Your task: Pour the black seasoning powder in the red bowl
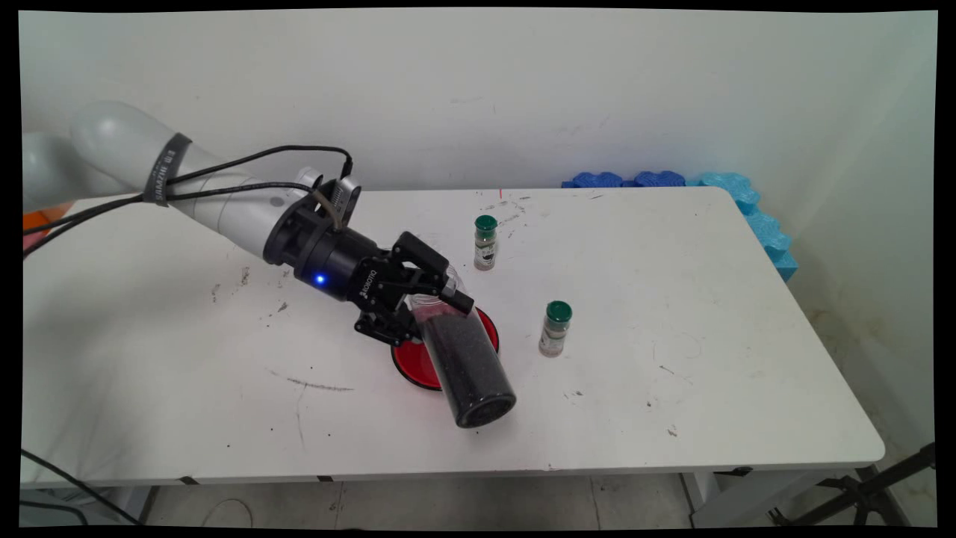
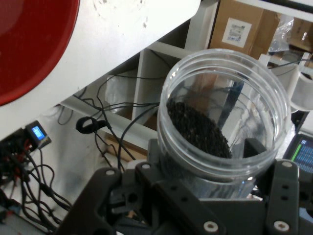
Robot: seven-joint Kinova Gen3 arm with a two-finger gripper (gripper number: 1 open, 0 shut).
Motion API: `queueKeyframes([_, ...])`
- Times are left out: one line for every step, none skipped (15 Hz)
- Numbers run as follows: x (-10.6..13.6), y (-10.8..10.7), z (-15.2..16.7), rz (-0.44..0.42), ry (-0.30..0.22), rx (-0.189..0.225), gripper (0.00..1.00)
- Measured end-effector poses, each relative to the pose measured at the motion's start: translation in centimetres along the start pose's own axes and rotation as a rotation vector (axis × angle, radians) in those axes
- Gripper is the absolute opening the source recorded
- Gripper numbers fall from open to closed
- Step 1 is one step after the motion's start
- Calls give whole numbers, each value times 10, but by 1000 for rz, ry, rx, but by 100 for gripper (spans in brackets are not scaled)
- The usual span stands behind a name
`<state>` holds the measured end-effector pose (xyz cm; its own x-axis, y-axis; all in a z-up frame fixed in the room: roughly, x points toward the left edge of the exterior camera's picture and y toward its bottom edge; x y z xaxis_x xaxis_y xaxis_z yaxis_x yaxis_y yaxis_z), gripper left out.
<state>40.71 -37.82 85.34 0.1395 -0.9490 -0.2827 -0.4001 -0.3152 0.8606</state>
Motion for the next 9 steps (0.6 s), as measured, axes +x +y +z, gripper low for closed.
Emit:
queueKeyframes([1, 0, 0, -21, -2, -3, 0])
queueKeyframes([1, 0, 1, -34, -3, -6, 0])
queueKeyframes([1, -1, 1, -53, -6, -9, 0])
queueKeyframes([2, -1, 1, -76, -9, -13, 0])
queueKeyframes([2, -1, 2, -95, -10, -16, 0])
queueKeyframes([3, -1, 2, -115, -11, -20, 0])
queueKeyframes([3, -2, 2, -130, -13, -22, 0])
queueKeyframes([3, -2, 2, -145, -14, -24, 0])
queueKeyframes([3, -2, 3, -159, -16, -25, 0])
